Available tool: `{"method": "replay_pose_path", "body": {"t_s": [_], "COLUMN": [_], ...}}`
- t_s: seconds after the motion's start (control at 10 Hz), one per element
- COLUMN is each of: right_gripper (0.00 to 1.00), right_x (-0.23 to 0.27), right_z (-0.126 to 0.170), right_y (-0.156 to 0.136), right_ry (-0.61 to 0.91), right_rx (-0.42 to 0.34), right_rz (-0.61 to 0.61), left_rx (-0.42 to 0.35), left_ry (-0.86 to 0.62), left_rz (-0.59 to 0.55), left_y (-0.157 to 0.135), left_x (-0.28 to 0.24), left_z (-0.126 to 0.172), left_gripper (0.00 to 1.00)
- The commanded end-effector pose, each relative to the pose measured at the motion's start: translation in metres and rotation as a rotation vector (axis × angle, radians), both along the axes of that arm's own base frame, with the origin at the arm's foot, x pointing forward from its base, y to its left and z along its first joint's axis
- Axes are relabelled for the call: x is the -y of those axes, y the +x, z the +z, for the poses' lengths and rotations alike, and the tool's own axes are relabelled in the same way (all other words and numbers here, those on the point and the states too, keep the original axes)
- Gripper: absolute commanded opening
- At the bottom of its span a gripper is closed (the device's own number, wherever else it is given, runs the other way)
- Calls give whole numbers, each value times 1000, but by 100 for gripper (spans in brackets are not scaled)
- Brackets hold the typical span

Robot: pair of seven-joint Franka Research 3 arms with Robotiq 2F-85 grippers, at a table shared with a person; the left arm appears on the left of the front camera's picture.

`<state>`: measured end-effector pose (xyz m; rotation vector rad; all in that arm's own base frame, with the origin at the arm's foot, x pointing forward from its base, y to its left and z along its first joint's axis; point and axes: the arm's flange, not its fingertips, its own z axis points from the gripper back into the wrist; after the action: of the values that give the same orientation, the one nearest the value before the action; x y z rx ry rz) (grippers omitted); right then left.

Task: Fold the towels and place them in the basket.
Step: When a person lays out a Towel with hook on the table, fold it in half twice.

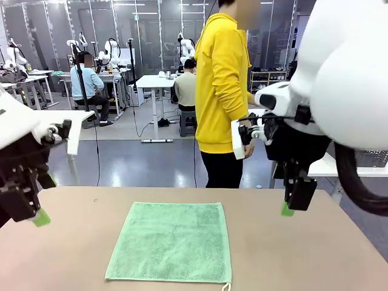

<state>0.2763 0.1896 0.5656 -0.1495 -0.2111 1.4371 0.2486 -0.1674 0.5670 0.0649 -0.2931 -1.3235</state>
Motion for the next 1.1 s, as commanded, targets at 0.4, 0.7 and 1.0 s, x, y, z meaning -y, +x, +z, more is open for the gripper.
{"method": "replay_pose_path", "body": {"t_s": [0.4,0.7,1.0], "right_gripper": [100,100,100], "right_x": [0,0,-32], "right_z": [0,0,-45], "right_y": [0,1,17], "right_ry": [0,7,5], "right_rx": [0,-4,-47], "right_rz": [0,-13,30], "left_rx": [0,2,-115], "left_ry": [0,-1,33], "left_rz": [0,-8,-163], "left_y": [0,1,20], "left_x": [0,2,20], "left_z": [0,-2,-33], "left_gripper": [100,100,100]}}
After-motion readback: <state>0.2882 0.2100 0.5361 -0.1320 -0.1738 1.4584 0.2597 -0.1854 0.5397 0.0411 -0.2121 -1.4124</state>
